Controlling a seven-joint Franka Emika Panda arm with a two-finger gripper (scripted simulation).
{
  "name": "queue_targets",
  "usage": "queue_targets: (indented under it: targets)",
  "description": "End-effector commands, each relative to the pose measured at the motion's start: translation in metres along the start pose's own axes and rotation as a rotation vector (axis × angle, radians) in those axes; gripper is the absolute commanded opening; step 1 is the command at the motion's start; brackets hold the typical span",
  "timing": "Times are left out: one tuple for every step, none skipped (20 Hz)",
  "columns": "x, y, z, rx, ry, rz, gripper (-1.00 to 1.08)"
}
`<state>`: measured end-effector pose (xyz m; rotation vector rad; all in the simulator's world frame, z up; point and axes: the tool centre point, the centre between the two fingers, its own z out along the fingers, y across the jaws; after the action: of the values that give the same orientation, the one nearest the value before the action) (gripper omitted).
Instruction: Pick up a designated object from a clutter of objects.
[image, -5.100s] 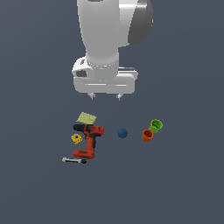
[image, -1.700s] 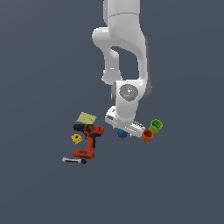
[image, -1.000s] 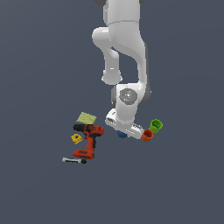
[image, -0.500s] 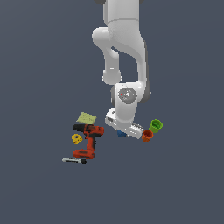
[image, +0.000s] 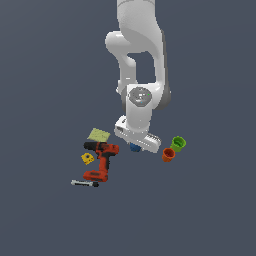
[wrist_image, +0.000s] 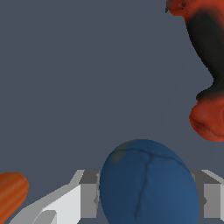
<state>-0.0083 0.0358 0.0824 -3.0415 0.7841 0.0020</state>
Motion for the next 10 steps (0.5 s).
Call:
queue_targets:
  targets:
    - [0.004,0.008,-0.02,0.001,0.001,0.0,-1.0]
    - [0.005,0.012,-0.028,0.001,0.001,0.0,-1.0]
    - [0.007,0.016,-0.037,0.001,0.001,0.001,-1.0]
    - [0.008,0.02,-0.047,0.001,0.001,0.001,-1.0]
    - [0.01,0.025,-0.057,0.001,0.001,0.001,-1.0]
    - [0.012,0.029,-0.067,0.001,0.001,0.001,-1.0]
    - [0.014,0.034,-0.078,0.001,0.001,0.001,-1.0]
    - [0.015,0.039,-0.089,0.001,0.001,0.001,-1.0]
    - [0.017,0.043,-0.1,0.001,0.001,0.001,-1.0]
    - [0.019,0.048,-0.111,0.001,0.001,0.001,-1.0]
